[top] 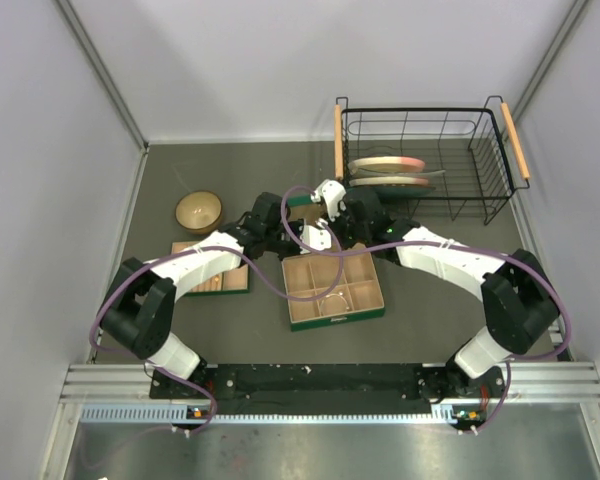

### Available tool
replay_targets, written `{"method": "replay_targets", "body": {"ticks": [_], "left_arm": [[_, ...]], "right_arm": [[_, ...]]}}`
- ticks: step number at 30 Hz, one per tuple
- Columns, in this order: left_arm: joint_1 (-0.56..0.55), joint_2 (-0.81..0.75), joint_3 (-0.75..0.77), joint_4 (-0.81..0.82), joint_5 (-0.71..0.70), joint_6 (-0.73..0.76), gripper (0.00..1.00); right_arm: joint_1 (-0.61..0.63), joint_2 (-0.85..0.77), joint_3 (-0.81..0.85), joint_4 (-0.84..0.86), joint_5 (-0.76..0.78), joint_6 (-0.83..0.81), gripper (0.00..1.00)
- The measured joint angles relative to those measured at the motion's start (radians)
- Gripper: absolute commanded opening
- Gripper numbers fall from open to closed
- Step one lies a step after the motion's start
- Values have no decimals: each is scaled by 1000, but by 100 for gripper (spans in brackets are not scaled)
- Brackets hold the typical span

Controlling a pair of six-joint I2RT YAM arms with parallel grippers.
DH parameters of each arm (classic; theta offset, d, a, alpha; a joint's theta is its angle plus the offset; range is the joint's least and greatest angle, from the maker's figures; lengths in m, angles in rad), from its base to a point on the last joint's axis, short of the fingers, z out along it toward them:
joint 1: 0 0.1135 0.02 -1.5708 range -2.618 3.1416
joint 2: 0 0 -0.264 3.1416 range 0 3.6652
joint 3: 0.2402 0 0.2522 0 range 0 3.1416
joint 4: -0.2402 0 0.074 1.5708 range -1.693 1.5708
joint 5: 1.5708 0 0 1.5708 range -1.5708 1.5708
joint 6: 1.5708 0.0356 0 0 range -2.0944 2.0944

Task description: Organize the mixed jewelry

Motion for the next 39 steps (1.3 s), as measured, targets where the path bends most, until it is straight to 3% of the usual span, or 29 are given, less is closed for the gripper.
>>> {"method": "replay_targets", "body": {"ticks": [29,33,39], "left_arm": [[4,-13,34,-46,-6,-31,0],[9,-17,34,-45,-5,-45,0],[10,-17,34,-45,-8,-46,0]], "right_arm": [[-1,-53,-11,-50,34,-28,43],[-2,-53,-11,-58,38,-35,53],[-2,-55,-21,-68,41,-37,58]]}}
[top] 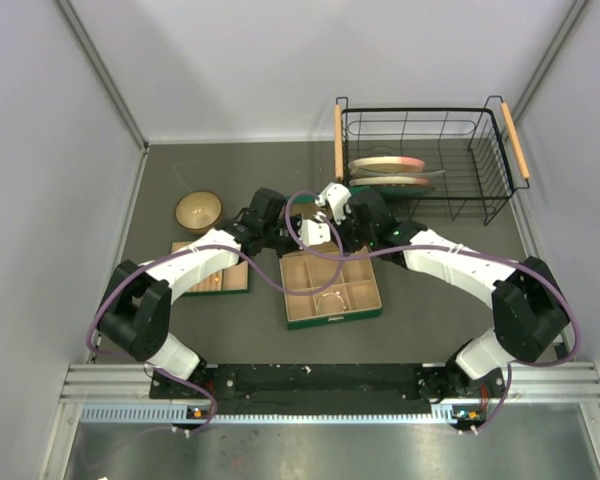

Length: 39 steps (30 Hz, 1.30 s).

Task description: Organize the mixed jewelry

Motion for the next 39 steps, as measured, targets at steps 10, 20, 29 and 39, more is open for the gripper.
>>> {"method": "replay_targets", "body": {"ticks": [10,20,29,39], "left_arm": [[0,0,0,14,5,-12,0],[0,7,0,35,3,-12,0],[0,15,0,43,3,-22,0],[9,16,0,26,-3,-27,0]], "right_arm": [[-3,-50,-10,-25,-4,-6,60],[-22,-62,-7,-60,-19,-6,62],[-58,-64,40,-76,-96,4,66],[-65,-32,89,-61,-169,14,70]]}}
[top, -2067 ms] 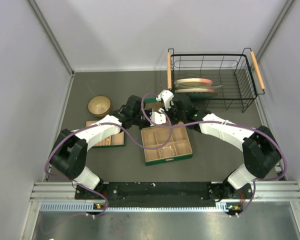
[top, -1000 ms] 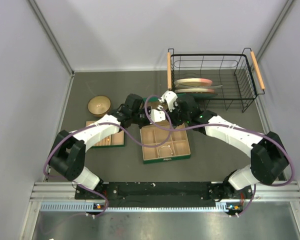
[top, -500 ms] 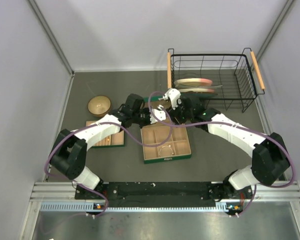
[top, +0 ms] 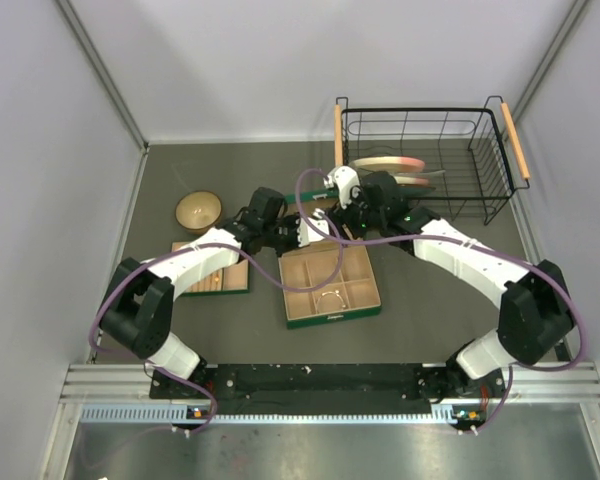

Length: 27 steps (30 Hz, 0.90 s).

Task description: Organize the mixed jewelry

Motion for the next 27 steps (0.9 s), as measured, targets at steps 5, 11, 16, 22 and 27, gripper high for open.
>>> {"method": "replay_targets", "body": {"ticks": [5,11,16,22,27], "left_arm": [[11,6,0,-18,-7,-3,0],[18,8,0,-27,-9,-8,0],[19,8,0,-28,-4,-7,0],[18,11,0,-37,11,5,0],[14,11,0,-42,13,13,0]], "right_arm": [[-8,37,1,33,-35,17,71],[-14,57,1,57,-68,28,73],[-14,58,-5,66,-72,36,75],[-18,70,-53,106,-62,56,80],[-17,90,-82,120,-53,70,81]]}}
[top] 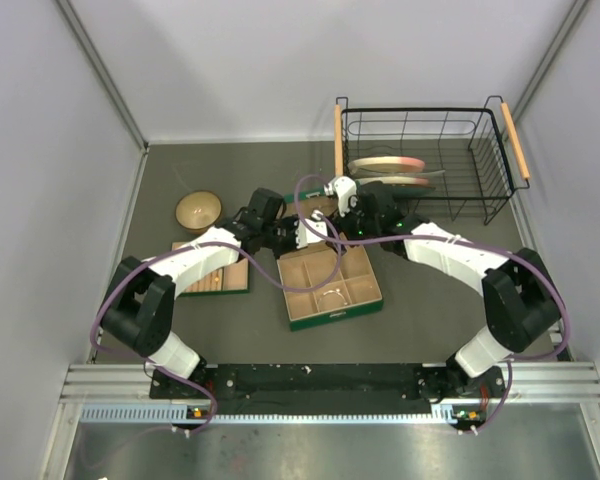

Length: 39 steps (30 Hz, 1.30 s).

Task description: Organize the mixed jewelry

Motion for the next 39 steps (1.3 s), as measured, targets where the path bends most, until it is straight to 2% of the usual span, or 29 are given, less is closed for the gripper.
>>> {"method": "replay_targets", "body": {"ticks": [11,20,22,24,26,35,38,39], "left_arm": [[-1,0,8,1,-15,-39,0],[-8,2,20,17,-24,-56,0],[-13,2,20,27,-21,-56,0],[-18,2,20,35,-20,-56,0],[-20,2,22,47,-10,-51,0],[-25,4,30,65,3,-36,0],[-25,6,32,69,16,-32,5],[-25,9,35,72,21,-32,10]], "right_arm": [[39,14,-32,28,48,-46,83],[45,-33,-60,19,88,-76,84],[48,-53,-62,1,101,-81,85],[52,-74,-62,-16,118,-84,92],[57,-92,-62,-33,137,-87,95],[71,-126,-53,-73,206,-102,97],[73,-133,-42,-101,218,-109,97],[73,-135,-37,-109,223,-112,97]]}}
